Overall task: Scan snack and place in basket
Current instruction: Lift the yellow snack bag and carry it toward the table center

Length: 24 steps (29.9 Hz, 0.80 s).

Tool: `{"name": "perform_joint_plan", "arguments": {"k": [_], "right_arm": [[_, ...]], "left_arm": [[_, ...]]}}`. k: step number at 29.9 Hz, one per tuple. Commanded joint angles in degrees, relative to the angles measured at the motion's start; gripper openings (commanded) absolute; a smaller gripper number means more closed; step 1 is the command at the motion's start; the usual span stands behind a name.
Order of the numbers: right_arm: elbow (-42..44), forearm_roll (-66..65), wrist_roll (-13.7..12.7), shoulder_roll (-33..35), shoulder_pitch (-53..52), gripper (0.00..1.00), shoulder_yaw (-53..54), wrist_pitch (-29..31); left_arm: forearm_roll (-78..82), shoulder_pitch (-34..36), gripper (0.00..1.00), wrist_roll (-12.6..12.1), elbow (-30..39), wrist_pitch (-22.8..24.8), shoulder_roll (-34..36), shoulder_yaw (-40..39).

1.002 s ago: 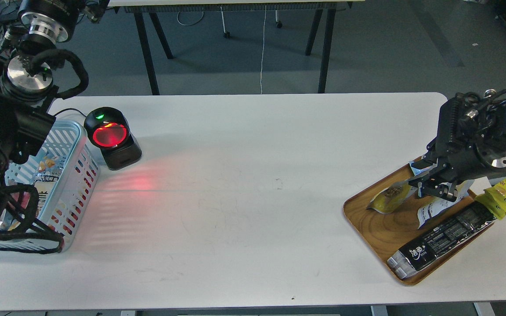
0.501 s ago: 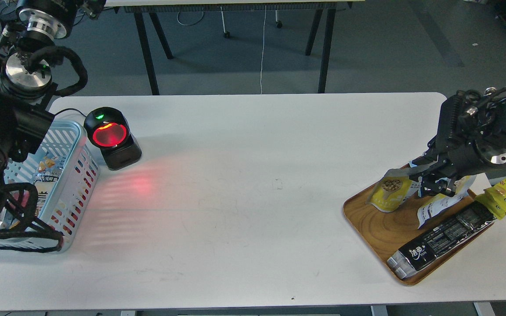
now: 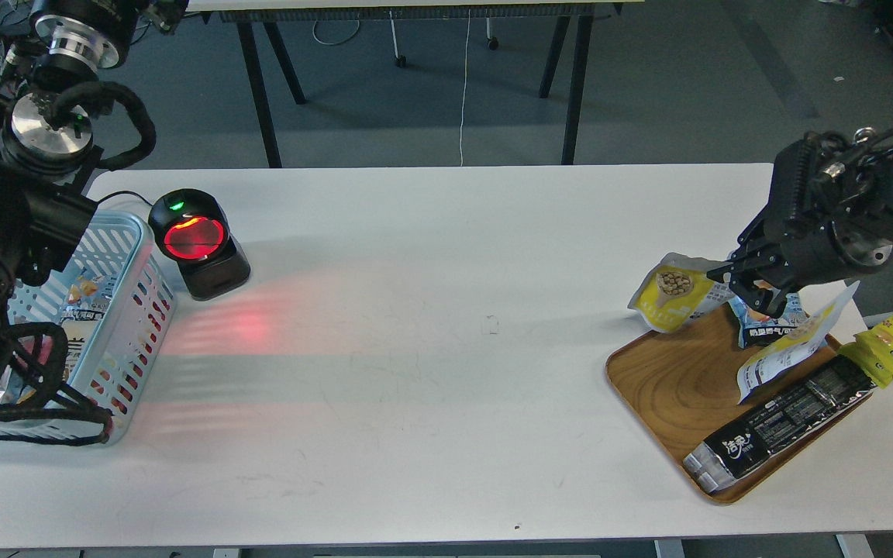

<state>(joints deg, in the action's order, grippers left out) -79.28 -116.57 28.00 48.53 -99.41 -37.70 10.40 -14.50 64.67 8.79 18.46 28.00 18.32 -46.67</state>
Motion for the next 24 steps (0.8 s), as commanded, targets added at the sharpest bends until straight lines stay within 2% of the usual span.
{"name": "perform_joint_plan", "arguments": {"k": [1,11,24], "right_arm": [[-0.17,0.81,0.0,-0.11,-3.5,0.0,0.61,0.06],[2.46,6.62,0.0,-6.69,-10.71,0.0,1.31,0.49],[13.88,13.03,0.0,-22.42,-10.81,0.0,3.69,0.41]], "left_arm": [[-0.09,-0.07,0.99,0.0,0.0,0.0,0.05,0.0],[-0.09,0.01,0.99,-0.09,0.0,0.0,0.05,0.0],[0.0,0.1,0.99,-0.09,0.0,0.0,-0.21,0.0]]}}
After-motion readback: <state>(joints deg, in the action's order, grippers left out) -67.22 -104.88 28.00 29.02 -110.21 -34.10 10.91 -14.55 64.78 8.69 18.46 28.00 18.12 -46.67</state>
